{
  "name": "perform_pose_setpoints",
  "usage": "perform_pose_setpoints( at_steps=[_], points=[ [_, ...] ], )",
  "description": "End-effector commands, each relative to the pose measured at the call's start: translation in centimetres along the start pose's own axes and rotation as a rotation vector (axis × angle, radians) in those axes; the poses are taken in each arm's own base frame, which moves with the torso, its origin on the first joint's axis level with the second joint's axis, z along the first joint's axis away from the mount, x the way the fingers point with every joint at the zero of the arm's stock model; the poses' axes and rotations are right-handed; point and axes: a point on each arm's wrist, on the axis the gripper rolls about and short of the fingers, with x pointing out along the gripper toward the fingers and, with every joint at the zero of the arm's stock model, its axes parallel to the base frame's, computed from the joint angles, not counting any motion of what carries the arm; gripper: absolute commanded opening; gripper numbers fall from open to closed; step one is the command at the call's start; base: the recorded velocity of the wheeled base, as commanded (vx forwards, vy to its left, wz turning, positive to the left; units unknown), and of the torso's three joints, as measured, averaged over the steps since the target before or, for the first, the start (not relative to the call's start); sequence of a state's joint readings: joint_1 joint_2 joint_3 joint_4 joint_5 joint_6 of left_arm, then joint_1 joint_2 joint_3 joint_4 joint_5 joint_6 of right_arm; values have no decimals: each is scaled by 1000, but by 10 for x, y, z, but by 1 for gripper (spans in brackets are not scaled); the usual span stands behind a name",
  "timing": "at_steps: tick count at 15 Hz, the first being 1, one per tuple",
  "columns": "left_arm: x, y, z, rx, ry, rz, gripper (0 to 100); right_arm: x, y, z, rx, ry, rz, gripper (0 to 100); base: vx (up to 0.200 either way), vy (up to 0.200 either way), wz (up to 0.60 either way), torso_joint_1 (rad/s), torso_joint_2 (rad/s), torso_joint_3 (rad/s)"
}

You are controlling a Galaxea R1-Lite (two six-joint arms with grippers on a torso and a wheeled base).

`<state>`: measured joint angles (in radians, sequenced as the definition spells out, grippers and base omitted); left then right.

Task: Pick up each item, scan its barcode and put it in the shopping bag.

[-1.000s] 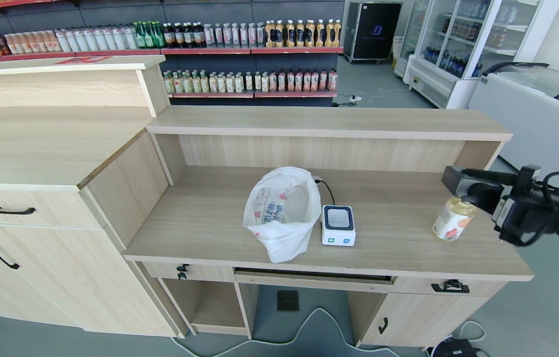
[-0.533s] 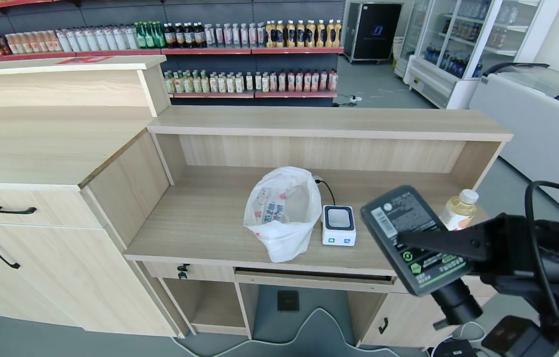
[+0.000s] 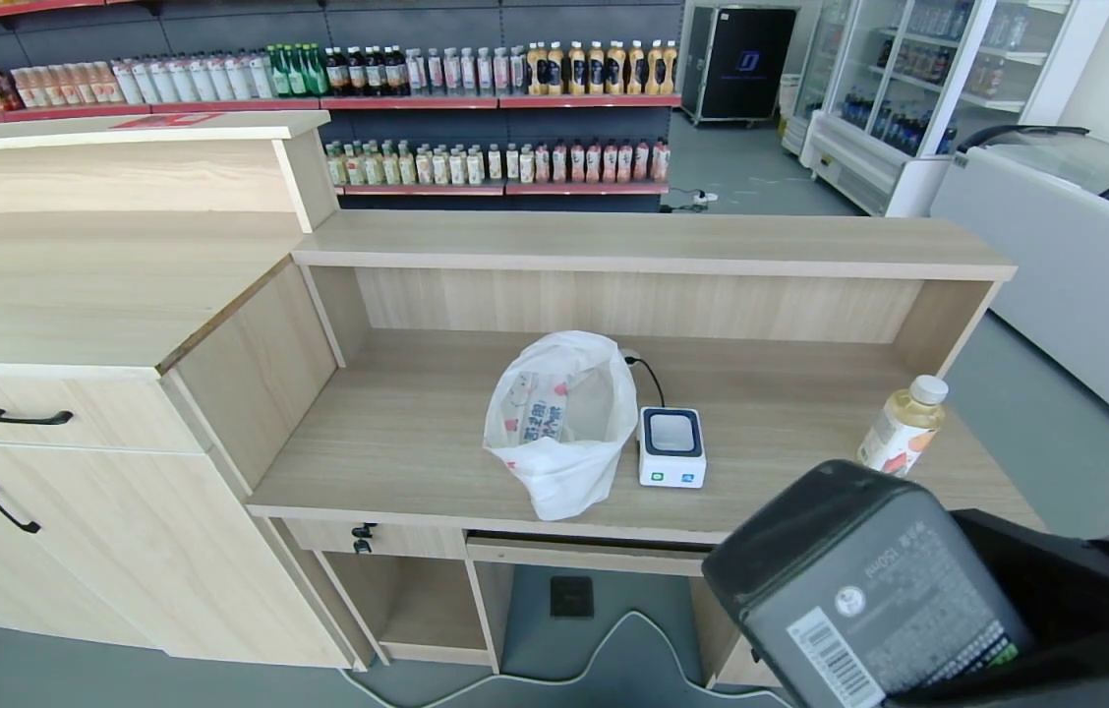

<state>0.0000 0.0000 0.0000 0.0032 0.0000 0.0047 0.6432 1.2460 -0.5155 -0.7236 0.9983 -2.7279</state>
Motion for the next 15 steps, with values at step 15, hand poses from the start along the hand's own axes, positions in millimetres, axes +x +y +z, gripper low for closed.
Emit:
perform_pose_setpoints(
  at_steps=[15],
  points=[
    [0, 0, 0, 0, 0, 0, 100, -6, -1, -2, 129, -3, 36, 0, 0, 0, 0, 0, 0, 0]
  ],
)
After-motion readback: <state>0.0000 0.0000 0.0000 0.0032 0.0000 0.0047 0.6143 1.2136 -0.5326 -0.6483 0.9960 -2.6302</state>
